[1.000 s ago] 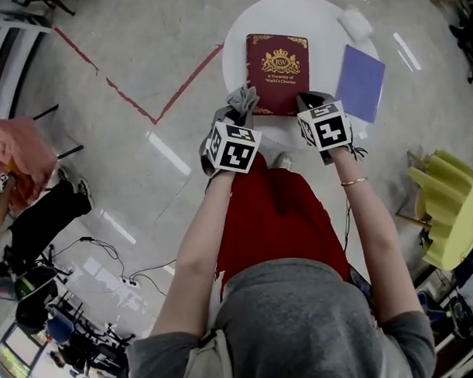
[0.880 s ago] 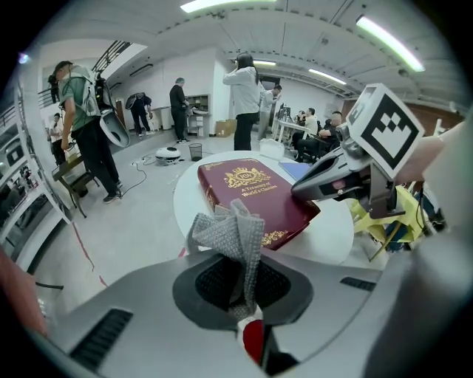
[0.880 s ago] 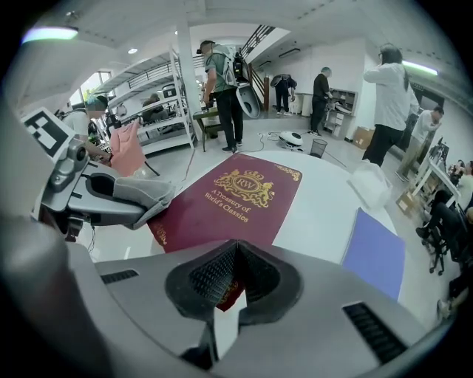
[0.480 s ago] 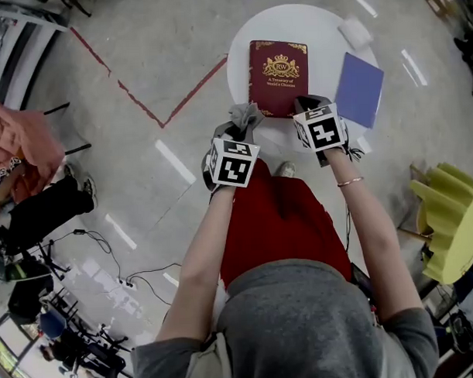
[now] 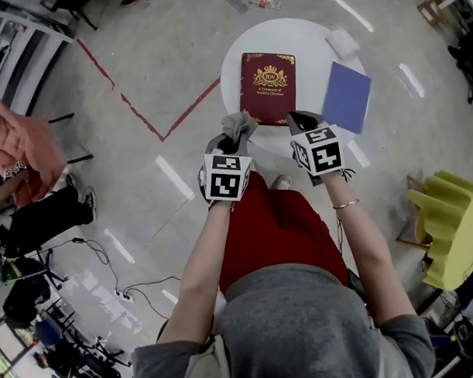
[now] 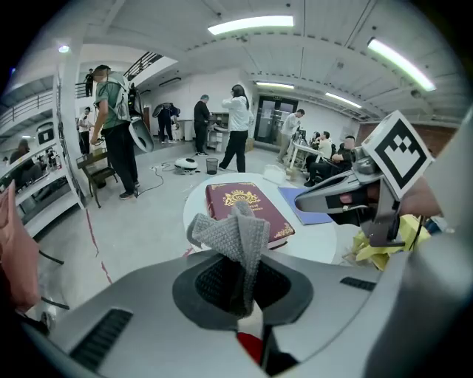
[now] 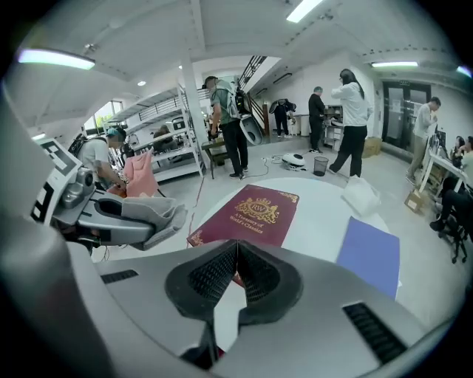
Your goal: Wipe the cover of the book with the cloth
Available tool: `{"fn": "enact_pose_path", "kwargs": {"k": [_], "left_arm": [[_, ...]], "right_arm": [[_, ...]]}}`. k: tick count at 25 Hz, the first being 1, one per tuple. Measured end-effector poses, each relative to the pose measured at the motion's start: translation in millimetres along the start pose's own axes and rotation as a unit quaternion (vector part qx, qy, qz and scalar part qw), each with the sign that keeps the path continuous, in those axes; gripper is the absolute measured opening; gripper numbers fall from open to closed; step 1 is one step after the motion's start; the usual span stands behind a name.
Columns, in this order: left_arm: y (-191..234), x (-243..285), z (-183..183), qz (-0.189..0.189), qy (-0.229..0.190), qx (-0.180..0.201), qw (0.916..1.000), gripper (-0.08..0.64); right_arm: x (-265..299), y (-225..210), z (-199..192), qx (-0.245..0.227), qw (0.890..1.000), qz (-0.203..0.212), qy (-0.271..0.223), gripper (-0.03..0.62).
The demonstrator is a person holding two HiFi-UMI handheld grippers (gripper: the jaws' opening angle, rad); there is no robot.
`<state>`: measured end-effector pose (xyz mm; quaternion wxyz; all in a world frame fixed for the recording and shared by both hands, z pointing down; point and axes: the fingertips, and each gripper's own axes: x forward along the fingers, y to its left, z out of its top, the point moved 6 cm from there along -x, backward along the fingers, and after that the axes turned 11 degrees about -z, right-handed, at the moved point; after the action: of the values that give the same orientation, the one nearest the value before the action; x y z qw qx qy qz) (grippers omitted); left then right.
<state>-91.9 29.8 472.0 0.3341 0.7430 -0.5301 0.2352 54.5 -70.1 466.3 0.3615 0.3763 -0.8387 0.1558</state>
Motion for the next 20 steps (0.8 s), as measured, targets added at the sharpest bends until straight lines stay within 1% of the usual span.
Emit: {"fn": "enact_pose_path", "kwargs": {"k": [5, 10, 20], "left_arm": [[-14.8, -3.7, 5.8, 0.005, -0.017, 0.013, 0.9998, 0.029], [-32.4, -7.1, 13.3, 0.009, -0.024, 0.030, 0.9992, 0.029], [-63.0, -22.9, 29.6, 0.018, -0.067, 0.055, 0.9960, 0.029]], "right_arm": [[-26.9, -0.8, -3.1, -0.001, 1.000, 0.006, -0.015, 0.029], [-50.9, -1.0, -9.6, 0.015, 0.999, 0.017, -0.027, 0.028], [-97.9, -15.4, -18.6, 0.047, 0.996, 0.008, -0.080, 0.028]]}}
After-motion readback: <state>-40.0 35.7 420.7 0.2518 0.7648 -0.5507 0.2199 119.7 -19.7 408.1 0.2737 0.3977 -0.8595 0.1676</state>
